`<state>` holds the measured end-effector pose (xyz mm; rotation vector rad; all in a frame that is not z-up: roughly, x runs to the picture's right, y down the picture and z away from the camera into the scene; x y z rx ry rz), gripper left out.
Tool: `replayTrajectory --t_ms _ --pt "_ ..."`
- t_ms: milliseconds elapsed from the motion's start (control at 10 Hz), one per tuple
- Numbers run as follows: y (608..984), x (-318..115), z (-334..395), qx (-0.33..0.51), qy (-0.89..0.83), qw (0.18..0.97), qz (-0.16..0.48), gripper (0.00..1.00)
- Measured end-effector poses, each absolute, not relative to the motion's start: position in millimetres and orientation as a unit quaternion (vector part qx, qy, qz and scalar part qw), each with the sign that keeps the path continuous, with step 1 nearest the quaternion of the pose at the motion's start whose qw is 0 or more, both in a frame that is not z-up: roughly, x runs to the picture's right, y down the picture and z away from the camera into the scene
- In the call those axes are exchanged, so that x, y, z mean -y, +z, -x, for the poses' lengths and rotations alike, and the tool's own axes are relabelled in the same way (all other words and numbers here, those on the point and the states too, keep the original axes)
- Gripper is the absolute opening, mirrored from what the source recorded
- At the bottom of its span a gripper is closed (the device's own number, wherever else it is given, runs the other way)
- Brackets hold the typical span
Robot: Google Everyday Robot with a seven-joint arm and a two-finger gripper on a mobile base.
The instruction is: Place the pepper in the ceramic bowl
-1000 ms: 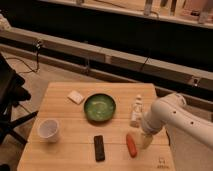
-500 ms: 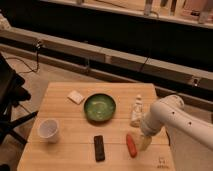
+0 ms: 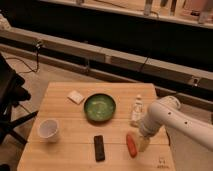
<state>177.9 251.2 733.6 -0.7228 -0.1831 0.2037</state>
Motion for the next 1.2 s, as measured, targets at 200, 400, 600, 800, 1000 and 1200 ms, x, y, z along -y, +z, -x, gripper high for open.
replayTrajectory --t_ms 200,400,600,800,1000,1200 --pt "738 -256 -175 0.088 0.115 0.922 0.359 0.80" --pt "741 -262 -170 0.089 0.125 0.919 0.364 0.80" --pt "742 -269 -162 0.084 0.140 0.917 0.364 0.80" --pt "744 -280 -151 0.074 0.160 0.914 0.365 0.80" --pt "755 -295 -135 0.060 0.165 0.910 0.375 0.80" --pt "772 -306 -132 0.049 0.174 0.903 0.389 0.80"
